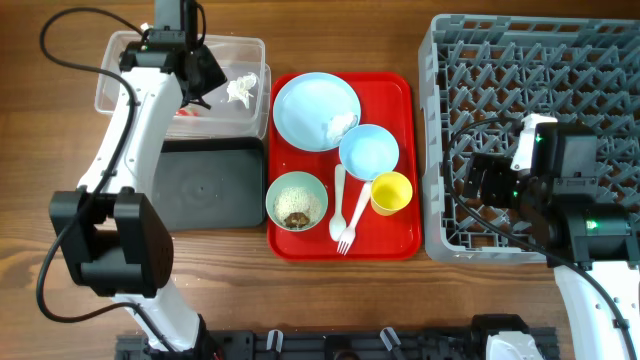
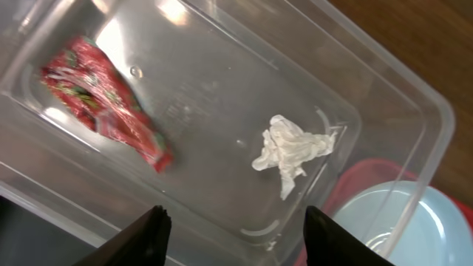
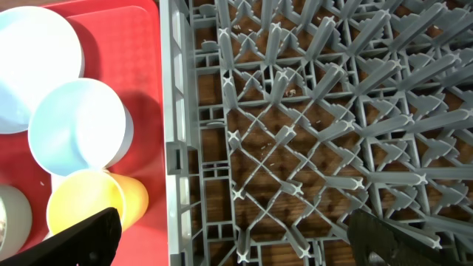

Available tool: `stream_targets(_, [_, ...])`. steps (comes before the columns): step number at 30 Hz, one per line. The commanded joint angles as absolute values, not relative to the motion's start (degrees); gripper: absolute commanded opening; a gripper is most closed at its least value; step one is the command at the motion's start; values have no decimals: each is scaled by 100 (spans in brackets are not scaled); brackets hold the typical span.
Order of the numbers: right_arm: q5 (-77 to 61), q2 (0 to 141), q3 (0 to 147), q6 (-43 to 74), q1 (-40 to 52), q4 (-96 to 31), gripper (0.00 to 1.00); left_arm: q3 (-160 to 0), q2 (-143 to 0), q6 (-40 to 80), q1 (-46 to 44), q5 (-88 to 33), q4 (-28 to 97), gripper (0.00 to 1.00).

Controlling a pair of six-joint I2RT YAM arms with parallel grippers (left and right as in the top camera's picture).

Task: Sort waste into correct bins and load items into the dishwasher rack
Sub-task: 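Pick the white tissue off the plate with the left gripper into the bin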

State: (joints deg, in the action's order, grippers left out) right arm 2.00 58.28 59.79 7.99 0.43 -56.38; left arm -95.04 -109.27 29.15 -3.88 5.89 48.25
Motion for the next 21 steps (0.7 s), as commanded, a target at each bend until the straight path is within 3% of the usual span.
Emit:
stream_targets(1, [298,5867,6112,904,45,-5647,100,-9500,-10720,3133,-497,-119,4831,60])
stream_targets(12, [301,5867,6112,902,45,-5728,100,-9496,-10232,2869,-1879,-316,5894,70])
stream_targets(21, [298,5867,6112,906,45,-5767,100,-9487,-10335,1839,-2567,-296,5658,79])
